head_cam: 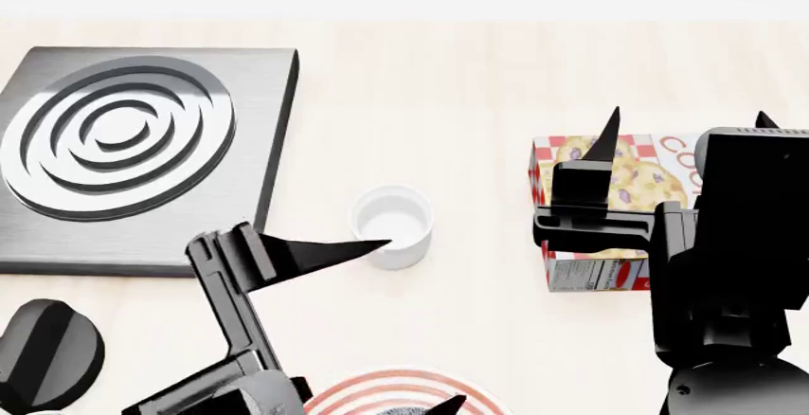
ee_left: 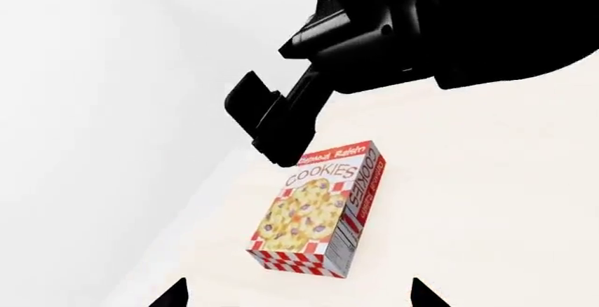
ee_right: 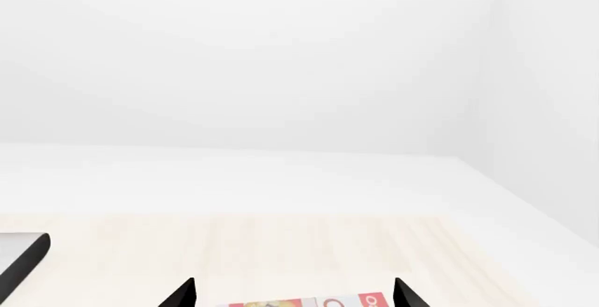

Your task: Pick the akita bowl on the stove and place it on the plate.

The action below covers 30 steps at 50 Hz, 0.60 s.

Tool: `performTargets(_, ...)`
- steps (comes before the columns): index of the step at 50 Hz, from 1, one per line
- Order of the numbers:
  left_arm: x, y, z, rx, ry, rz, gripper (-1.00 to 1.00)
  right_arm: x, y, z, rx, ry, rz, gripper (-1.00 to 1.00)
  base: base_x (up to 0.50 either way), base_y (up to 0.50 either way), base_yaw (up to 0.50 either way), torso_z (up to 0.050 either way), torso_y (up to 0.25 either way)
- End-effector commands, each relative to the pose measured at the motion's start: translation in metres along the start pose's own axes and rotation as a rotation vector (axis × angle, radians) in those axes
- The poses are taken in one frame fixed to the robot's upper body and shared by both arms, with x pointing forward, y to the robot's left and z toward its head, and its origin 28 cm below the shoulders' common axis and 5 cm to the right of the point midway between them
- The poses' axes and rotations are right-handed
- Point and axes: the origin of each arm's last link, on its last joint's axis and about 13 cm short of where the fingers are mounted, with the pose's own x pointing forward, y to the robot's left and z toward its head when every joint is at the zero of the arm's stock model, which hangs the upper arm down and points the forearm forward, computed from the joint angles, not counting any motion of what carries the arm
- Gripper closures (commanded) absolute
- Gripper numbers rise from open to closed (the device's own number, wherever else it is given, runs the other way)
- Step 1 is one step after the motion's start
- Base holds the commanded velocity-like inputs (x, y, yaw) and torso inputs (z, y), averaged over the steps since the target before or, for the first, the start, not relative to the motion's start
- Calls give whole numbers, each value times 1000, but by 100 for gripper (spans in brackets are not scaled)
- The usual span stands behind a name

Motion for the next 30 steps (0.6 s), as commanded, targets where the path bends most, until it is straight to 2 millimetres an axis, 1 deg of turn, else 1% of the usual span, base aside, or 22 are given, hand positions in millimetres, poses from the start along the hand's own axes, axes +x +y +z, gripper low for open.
performTargets(1, -2, 17, 6, -82, -30, 64, -100, 0, -1, 0, 6, -1, -5, -100, 0, 0, 0, 0, 0)
performTargets(11, -6, 30, 6, -156, -37, 135, -100, -1, 0, 0, -3, 3, 1, -100, 0, 0, 0, 0, 0)
performTargets(30, -11, 45, 4, -253, -47, 216, -100, -1, 0, 1, -2, 4, 1, -100, 0, 0, 0, 0, 0)
